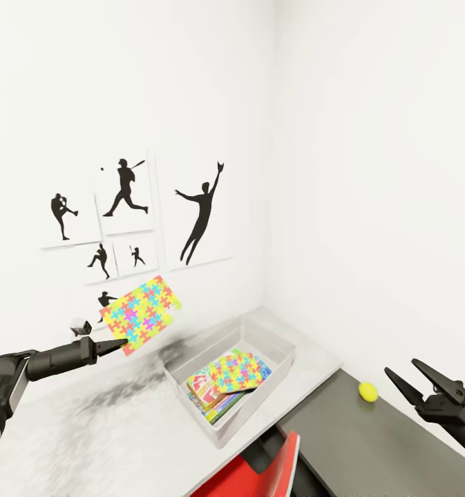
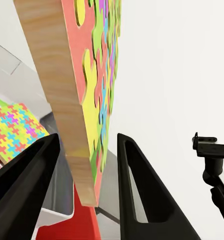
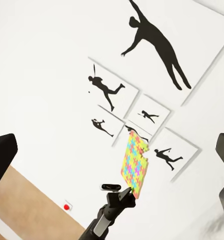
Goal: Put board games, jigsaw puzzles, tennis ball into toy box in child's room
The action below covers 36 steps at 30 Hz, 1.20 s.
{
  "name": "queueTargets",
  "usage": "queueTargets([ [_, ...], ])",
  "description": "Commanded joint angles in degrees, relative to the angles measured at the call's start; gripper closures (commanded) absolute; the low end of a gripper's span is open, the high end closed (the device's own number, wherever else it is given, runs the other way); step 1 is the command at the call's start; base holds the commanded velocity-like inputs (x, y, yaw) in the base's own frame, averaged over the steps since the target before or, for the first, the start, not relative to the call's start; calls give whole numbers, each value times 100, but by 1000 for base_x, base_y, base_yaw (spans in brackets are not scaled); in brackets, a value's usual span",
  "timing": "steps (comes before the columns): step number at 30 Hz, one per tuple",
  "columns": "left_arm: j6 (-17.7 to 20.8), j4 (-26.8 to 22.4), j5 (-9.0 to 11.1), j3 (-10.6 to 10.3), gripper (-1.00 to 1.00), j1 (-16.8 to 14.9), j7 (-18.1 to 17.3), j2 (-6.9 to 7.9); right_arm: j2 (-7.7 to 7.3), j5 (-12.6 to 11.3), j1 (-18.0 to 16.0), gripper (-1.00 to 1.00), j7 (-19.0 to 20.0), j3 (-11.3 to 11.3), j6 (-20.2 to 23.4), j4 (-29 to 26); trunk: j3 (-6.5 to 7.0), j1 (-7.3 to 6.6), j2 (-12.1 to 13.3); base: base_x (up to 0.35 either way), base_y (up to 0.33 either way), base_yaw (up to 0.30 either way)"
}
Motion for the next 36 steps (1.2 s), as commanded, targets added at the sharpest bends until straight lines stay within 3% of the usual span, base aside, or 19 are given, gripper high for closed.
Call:
queueTargets([
  [1,60,1,-1,3,100,1,-24,0,-2,-4,1,-100,2,-2,22,-1,-1,1,-3,-143,0,0],
  [29,65,4,-20,-22,100,8,-24,-53,-8,-10,1,-100,-19,-4,35,8,-1,1,-3,12,0,0],
  [35,207,-11,-49,-308,100,-58,-24,-196,-16,-4,1,-100,-21,-3,29,16,-1,1,-3,0,0,0],
  [36,358,-24,-91,-433,100,-196,-24,-331,-10,-4,1,-100,-26,-2,25,16,-1,1,-3,0,0,0],
])
